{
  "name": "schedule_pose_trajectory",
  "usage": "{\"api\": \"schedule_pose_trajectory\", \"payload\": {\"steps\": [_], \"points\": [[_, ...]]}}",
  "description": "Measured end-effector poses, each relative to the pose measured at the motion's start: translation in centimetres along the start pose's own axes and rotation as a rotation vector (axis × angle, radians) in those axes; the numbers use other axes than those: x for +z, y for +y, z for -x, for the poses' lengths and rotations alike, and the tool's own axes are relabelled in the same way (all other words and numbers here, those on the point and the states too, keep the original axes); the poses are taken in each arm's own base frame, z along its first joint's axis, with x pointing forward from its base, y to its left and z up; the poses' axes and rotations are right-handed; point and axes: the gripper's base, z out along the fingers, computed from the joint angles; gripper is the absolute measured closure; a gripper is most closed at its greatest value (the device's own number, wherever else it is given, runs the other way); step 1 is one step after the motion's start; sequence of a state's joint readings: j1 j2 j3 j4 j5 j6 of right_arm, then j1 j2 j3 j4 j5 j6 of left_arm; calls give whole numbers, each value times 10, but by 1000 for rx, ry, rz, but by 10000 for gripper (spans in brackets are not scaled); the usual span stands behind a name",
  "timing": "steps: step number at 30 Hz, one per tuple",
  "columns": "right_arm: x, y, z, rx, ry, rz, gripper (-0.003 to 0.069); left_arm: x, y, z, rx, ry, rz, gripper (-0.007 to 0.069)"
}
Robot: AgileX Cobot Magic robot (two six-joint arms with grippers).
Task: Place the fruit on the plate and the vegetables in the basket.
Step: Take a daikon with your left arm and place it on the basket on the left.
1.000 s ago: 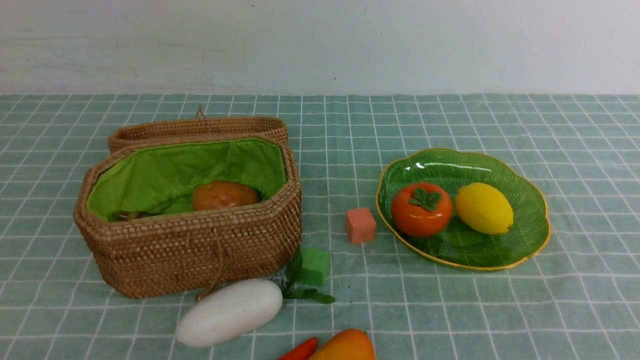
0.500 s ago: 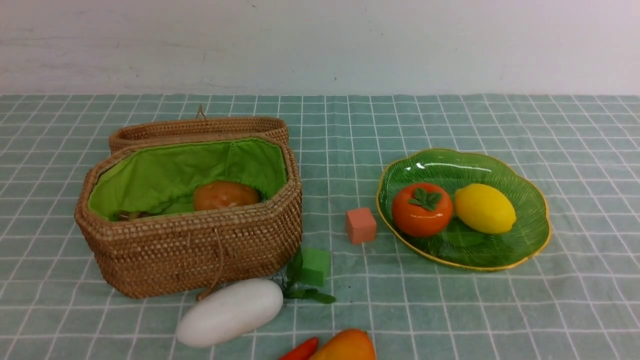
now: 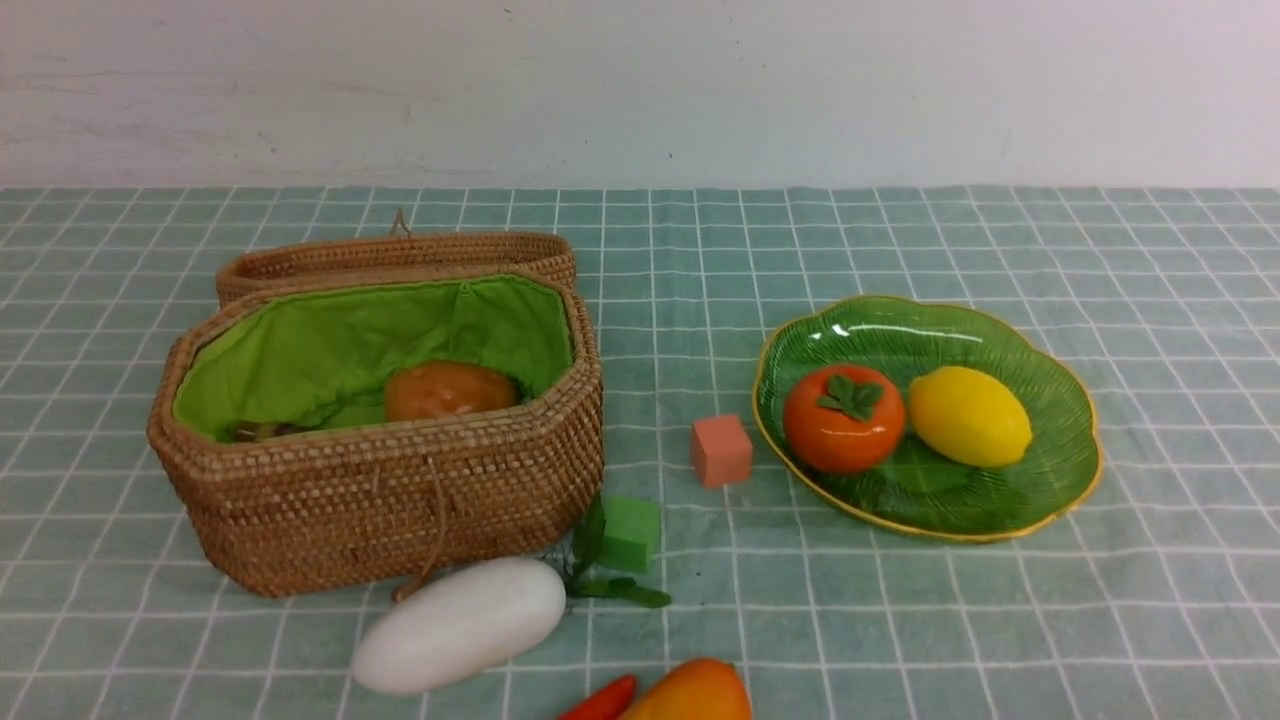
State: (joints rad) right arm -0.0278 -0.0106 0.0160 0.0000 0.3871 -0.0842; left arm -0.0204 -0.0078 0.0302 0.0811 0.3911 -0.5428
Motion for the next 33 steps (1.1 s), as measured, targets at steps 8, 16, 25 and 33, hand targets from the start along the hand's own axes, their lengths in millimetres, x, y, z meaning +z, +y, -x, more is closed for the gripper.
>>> {"api": "schedule_pose_trajectory", "payload": {"steps": [8,16,25,33], "points": [[0,0,0,11,-1,3,652,0,0,0,0,0,0,386],[0,0,0,11,-1,3,648,0,0,0,0,0,0,386],[0,0,0,9,-1,4,638,0,0,0,0,0,0,386],[0,0,0,9,-1,4,626,0,-2,2,-49,-23,-21,386]]}}
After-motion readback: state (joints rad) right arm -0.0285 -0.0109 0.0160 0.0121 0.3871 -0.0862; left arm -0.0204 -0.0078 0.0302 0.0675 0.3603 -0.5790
